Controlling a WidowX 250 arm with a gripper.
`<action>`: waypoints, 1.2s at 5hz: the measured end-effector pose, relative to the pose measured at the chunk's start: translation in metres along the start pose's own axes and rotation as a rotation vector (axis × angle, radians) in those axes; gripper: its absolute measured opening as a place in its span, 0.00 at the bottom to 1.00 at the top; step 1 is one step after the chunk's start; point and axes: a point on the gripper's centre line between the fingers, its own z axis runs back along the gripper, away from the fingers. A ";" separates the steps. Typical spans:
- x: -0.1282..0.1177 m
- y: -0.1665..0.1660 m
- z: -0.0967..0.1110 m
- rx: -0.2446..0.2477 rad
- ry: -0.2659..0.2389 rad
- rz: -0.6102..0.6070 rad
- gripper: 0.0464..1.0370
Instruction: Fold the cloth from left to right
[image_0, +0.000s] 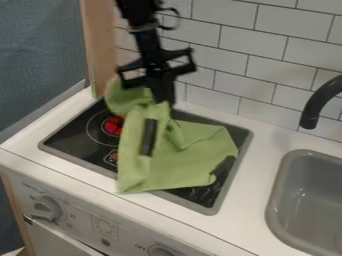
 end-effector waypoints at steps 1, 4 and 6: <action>-0.003 -0.013 -0.018 0.031 0.019 -0.033 0.00; 0.000 -0.016 -0.049 0.095 0.078 -0.024 0.18; 0.000 -0.015 -0.049 0.092 0.086 -0.016 0.72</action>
